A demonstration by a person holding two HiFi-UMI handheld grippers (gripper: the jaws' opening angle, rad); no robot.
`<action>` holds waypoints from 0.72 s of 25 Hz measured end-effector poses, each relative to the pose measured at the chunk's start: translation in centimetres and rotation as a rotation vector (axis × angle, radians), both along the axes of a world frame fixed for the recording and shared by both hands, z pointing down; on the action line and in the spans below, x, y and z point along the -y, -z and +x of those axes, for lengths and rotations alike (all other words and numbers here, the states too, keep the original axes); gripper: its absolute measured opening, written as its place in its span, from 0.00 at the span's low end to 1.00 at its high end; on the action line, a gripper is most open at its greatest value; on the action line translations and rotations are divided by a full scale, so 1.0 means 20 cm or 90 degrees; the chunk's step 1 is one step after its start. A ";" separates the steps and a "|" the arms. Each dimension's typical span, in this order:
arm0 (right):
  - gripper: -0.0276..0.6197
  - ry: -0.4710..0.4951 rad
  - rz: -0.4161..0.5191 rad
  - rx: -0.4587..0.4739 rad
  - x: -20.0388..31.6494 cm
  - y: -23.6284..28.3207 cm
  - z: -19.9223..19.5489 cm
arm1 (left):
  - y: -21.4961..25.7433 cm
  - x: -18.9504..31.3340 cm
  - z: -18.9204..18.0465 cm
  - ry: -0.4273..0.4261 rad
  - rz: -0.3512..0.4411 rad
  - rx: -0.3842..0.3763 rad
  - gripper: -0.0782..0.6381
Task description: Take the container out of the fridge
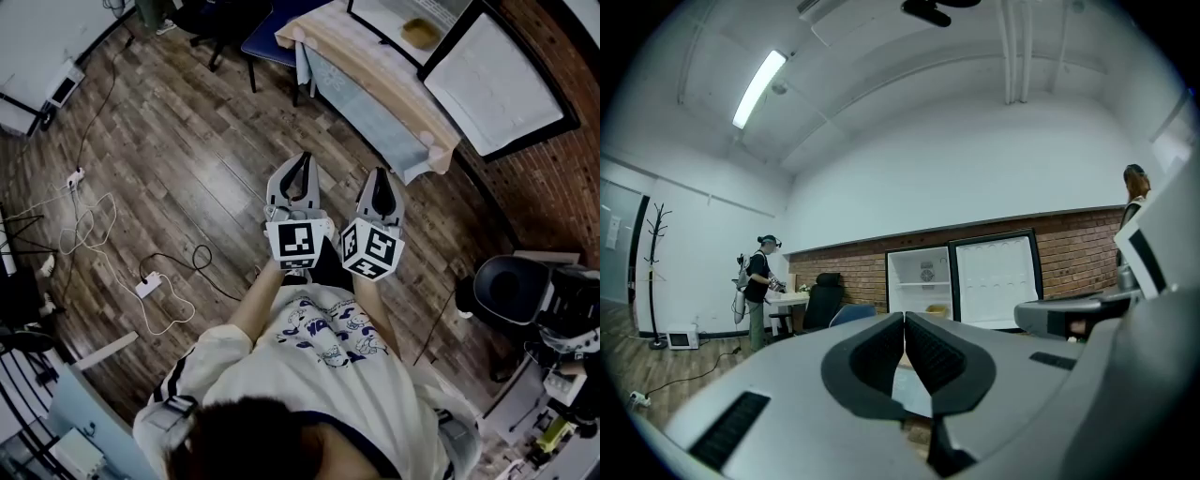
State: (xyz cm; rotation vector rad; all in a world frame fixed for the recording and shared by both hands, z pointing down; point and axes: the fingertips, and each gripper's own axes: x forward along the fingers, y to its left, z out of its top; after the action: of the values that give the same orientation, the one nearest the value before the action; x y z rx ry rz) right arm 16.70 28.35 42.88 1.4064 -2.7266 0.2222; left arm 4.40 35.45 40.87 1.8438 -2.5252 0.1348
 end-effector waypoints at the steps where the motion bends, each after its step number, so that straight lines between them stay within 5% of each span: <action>1: 0.12 -0.003 -0.004 0.001 0.04 -0.01 -0.01 | -0.01 0.03 -0.02 0.001 -0.001 0.000 0.14; 18: 0.12 0.011 -0.021 0.018 0.82 0.04 -0.27 | 0.08 0.76 -0.28 0.024 0.003 0.001 0.14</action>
State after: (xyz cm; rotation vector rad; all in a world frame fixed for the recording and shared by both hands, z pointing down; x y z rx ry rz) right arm 11.23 11.98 42.04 1.3816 -2.7430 0.2874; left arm -1.28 20.20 39.36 1.7967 -2.5628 0.1302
